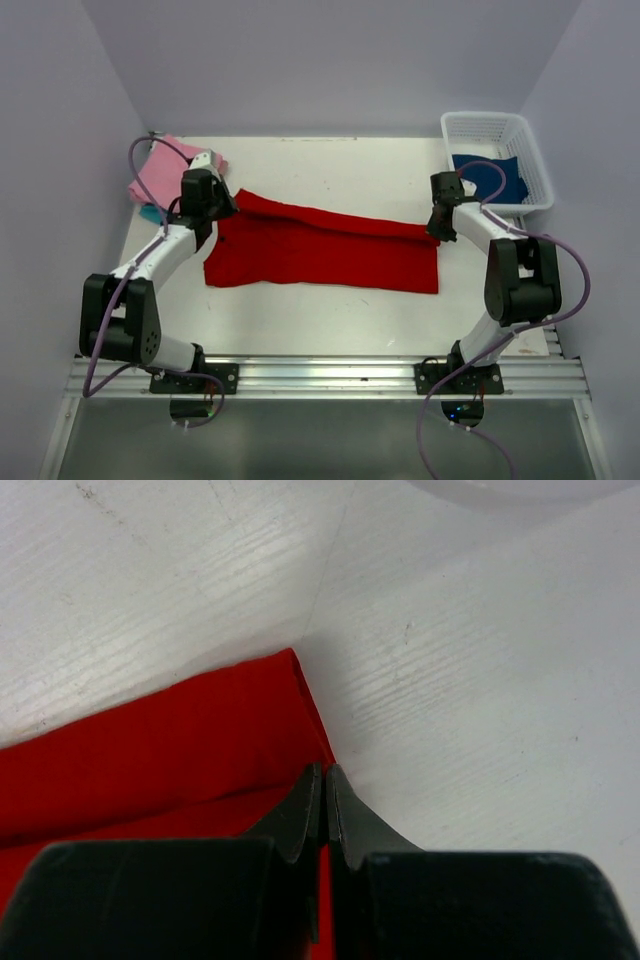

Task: Fold and stack the t-shirts
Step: Fold the other side of the tshirt into a rectangle

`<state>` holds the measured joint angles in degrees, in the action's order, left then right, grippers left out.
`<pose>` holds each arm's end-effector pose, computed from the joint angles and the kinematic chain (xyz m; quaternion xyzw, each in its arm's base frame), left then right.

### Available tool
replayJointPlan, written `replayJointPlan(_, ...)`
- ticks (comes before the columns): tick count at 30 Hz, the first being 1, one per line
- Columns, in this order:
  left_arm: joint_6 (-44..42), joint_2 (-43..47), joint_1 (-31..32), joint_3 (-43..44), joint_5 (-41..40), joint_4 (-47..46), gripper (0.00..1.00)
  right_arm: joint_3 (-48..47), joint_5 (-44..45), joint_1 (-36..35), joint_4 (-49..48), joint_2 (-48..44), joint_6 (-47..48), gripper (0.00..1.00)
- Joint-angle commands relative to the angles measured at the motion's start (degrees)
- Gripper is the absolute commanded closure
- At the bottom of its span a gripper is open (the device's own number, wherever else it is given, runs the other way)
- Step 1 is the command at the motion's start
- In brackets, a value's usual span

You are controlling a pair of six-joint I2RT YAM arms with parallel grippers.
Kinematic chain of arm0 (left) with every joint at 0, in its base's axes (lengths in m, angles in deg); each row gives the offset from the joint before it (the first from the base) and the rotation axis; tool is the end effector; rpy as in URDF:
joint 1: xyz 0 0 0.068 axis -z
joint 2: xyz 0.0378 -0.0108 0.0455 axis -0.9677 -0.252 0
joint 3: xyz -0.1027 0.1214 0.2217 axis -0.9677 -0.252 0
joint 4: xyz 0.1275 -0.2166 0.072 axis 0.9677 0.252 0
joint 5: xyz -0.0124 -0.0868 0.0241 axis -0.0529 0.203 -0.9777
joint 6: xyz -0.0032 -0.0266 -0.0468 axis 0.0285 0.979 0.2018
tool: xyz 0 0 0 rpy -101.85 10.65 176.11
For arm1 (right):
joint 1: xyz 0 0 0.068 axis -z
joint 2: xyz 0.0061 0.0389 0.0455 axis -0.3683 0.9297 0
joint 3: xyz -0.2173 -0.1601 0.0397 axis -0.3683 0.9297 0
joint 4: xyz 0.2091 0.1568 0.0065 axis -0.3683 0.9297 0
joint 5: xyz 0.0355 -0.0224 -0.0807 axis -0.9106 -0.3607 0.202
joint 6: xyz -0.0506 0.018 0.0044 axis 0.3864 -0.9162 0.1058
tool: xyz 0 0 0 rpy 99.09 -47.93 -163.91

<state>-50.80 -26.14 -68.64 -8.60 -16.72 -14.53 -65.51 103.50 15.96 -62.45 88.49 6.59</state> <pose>0.3191 -0.0374 0.2385 -0.1418 0.8644 -0.1259 0.4656 0.3373 0.0213 0.1879 0.2417 0.9262 -0.0856 0.2763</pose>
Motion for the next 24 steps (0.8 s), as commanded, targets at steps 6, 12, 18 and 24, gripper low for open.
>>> replayJointPlan(6, 0.63, 4.31, -0.44, -2.63, -2.1, -0.67, 1.0, 1.57, -0.02, -0.24, -1.87, -3.28, -0.08, 1.0)
replayJointPlan(12, 0.71, 3.88, -0.44, -4.66, -2.37, -1.37, 1.0, 2.54, -0.28, -0.33, -2.66, -2.93, 0.09, 0.99)
replayJointPlan(18, 1.15, 4.66, -0.44, -5.36, -3.07, -1.2, 1.0, 2.72, -0.37, -0.41, -2.4, -2.66, 0.53, 0.67)
replayJointPlan(24, 2.12, 11.58, -0.44, -5.45, -3.42, 3.28, 0.69, 3.24, -0.37, -0.41, -0.91, -6.26, 0.18, 0.37)
